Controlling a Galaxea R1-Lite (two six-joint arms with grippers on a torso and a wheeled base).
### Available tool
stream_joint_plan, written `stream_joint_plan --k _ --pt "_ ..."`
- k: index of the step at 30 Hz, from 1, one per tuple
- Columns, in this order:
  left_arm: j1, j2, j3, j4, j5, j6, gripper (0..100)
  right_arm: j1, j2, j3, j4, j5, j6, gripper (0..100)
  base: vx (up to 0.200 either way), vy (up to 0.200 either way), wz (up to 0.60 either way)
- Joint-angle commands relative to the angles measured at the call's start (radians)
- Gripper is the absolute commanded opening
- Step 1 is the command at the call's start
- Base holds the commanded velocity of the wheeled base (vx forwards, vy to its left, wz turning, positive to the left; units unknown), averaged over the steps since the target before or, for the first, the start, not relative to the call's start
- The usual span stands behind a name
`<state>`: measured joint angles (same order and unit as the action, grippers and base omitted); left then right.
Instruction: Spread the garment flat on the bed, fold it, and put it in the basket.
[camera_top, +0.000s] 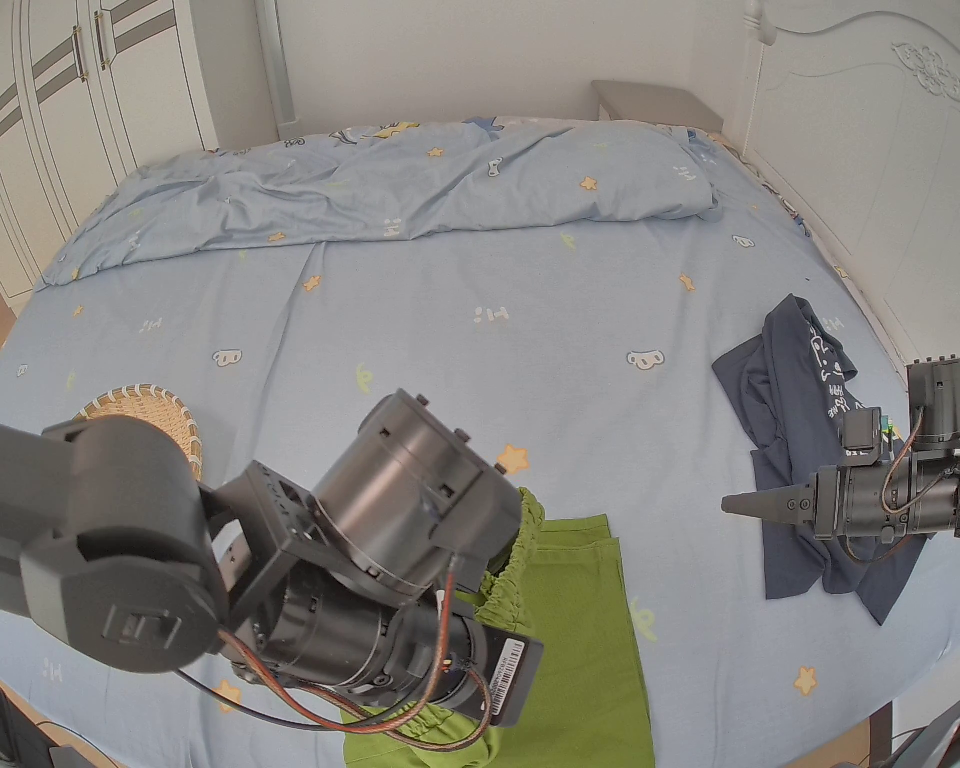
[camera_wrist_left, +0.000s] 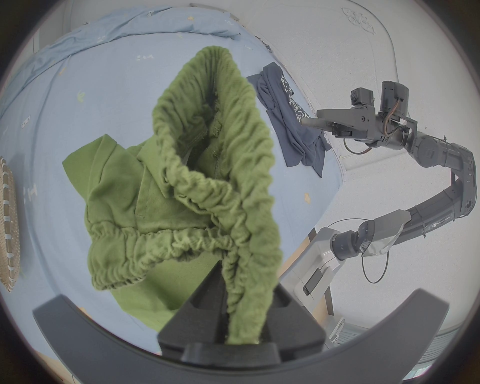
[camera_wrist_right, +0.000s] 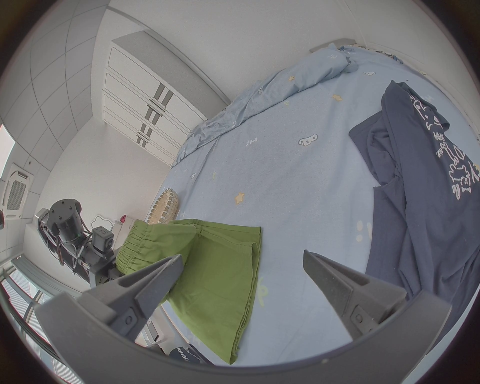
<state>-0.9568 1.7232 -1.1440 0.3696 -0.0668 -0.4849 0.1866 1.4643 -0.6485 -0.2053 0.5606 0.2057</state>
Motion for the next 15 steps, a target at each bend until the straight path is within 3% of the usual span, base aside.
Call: stream_joint_plan --k 1,2,3,9,15 --pt "-0.011 0.041 0.000 -0.011 0.001 -0.003 0 0.001 0.002 0.000 0.000 0.001 0.000 100 0.000 0.000 0.00" --pt "-0.023 0.053 0.001 -0.024 0.001 -0.011 0 0.001 0.002 0.000 0.000 0.001 0.000 100 0.000 0.000 0.00" --pt "-0.034 0.059 0.001 -0.038 0.002 -0.020 100 0.001 0.002 0.000 0.000 0.001 0.000 100 0.000 0.000 0.00" --pt "-0.068 0.053 0.037 -0.175 -0.004 -0.092 100 -0.001 0.019 -0.002 -0.002 0.001 -0.002 100 0.000 0.000 0.00" --pt "-0.062 0.052 0.053 -0.238 -0.007 -0.103 100 0.001 0.022 0.000 -0.002 -0.001 -0.002 100 0.000 0.000 0.00"
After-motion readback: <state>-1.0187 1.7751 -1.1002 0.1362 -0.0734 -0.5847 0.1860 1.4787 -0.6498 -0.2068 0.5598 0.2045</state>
